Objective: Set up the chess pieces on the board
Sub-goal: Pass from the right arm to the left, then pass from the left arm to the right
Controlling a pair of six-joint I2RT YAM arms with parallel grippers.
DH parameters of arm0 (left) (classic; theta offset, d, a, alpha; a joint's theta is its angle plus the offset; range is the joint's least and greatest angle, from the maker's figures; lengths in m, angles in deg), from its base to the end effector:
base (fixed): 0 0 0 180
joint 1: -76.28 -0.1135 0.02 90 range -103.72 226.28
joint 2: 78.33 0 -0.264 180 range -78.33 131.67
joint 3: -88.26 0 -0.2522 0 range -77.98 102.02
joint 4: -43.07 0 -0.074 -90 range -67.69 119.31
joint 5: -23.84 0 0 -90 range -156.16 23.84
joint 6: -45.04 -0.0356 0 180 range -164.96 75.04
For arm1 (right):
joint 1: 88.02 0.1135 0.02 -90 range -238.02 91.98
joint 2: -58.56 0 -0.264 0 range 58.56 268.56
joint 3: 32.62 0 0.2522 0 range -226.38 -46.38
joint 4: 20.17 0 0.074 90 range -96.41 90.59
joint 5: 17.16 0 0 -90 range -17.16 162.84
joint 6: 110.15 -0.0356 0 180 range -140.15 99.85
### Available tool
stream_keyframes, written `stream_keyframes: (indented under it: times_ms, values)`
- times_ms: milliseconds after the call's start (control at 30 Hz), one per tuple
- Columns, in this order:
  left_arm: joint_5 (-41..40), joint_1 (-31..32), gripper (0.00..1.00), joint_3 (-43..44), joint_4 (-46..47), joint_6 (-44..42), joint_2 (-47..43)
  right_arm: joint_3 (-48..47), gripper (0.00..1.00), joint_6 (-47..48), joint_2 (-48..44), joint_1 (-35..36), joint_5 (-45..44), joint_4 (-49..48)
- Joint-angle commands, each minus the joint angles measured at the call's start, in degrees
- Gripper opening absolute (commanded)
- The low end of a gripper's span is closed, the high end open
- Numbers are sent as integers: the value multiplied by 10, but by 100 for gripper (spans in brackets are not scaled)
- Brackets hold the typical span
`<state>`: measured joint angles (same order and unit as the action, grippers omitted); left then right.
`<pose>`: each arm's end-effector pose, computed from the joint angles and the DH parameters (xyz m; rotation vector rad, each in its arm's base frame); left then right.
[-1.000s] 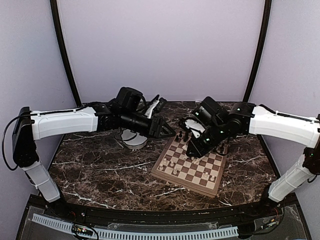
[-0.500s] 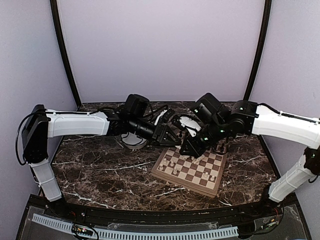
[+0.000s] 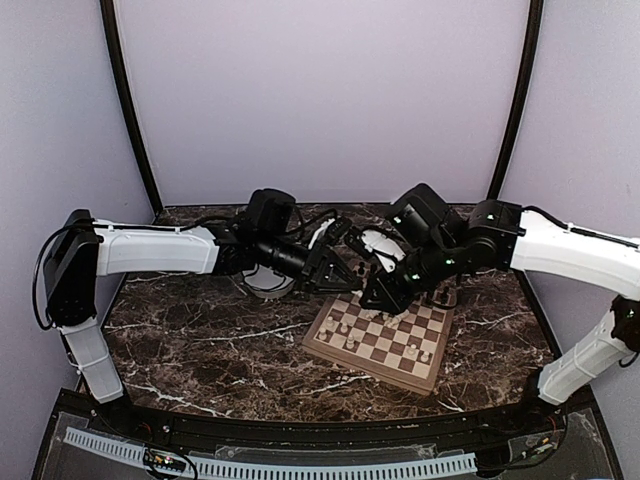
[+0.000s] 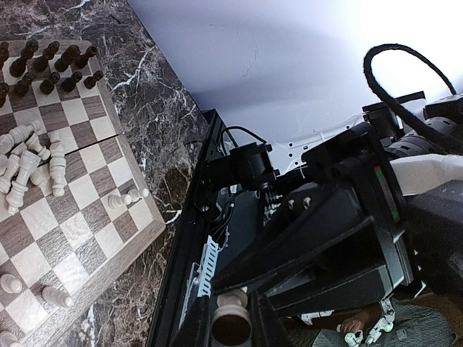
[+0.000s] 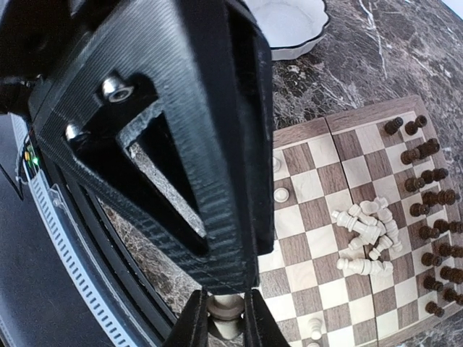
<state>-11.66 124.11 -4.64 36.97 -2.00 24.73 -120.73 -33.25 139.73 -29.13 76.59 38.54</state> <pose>0.2537 -0.3232 0.2658 0.8590 2.1727 -1.8571 0.1518 0.2560 0.3188 -1.0290 2.3614 0.5929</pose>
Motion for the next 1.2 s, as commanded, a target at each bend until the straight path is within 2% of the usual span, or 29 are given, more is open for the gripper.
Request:
stream_keyframes:
  times_ms: [0,133,233,367,567,800,1033,1167]
  values:
    - [2,-6,7,-3,35,18,-16,0,30,-49,-62,-3,-33,-56]
    - [-25,-22,2,6,75,41,-25,79,51,-154,-168,-70,2,-186]
    - [-41,-36,2,8,132,73,-26,148,55,-252,-227,-150,65,-272]
    - [-63,-41,2,9,213,137,-17,205,56,-333,-235,-196,147,-339]
    - [-68,-40,2,18,291,198,8,200,59,-339,-179,-197,242,-388]
    - [-63,-40,2,16,323,222,16,184,58,-341,-140,-196,266,-415]
    - [-56,-40,2,15,322,222,16,180,46,-349,-114,-196,295,-447]
    - [-49,-40,2,18,323,222,18,178,45,-354,-109,-199,287,-467]
